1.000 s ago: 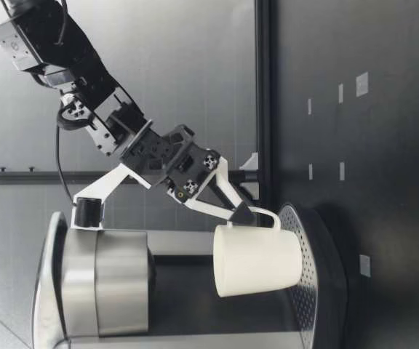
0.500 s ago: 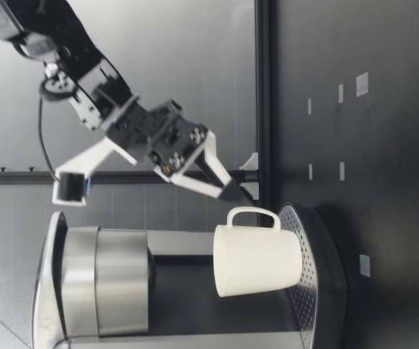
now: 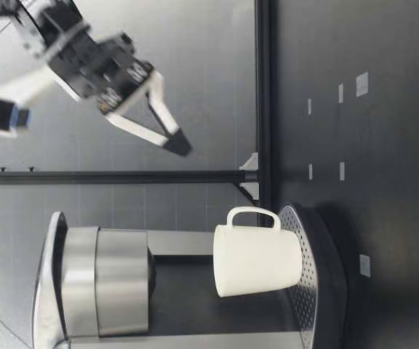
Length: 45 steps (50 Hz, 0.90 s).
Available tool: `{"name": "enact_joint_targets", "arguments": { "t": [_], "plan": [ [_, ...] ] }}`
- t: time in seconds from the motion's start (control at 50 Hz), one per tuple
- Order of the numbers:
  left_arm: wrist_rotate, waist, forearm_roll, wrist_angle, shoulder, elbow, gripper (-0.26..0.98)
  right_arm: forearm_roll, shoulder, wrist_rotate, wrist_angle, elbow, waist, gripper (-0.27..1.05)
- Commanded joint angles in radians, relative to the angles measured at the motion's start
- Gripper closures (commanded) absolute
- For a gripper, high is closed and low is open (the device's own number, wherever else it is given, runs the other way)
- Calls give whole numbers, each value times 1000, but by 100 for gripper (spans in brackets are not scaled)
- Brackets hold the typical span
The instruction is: Place the coffee capsule inside the capsule container, then place the cup onto the center of the cup tray.
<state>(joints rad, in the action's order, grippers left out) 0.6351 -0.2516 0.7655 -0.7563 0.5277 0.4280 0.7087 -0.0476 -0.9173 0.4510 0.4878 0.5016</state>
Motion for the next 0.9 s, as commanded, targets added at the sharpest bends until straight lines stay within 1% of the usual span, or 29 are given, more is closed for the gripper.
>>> {"name": "enact_joint_targets", "arguments": {
  "t": [0.0, 0.14, 0.3, 0.38, 0.52, 0.6, 0.88],
  "plan": [
    [3, -23, 2, 26, -15, -31, 62, 35, -58, -2, -6, 8, -21, 18],
    [3, -52, 2, 41, -52, -40, 62, 64, -114, 6, -8, 40, -71, 21],
    [2, -83, 2, 41, -83, -52, 62, 81, -201, 6, -37, 84, -104, 35],
    [0, -98, 2, 44, -98, -57, 62, 87, -238, 6, -60, 107, -112, 39],
    [-3, -120, 2, 66, -121, -71, 62, 87, -293, 6, -107, 156, -117, 40],
    [-3, -124, 2, 69, -133, -80, 62, 87, -318, 6, -137, 179, -117, 40],
    [-6, -126, 2, 54, -166, -101, 62, 87, -337, 6, -152, 199, -124, 40]
  ]
}}
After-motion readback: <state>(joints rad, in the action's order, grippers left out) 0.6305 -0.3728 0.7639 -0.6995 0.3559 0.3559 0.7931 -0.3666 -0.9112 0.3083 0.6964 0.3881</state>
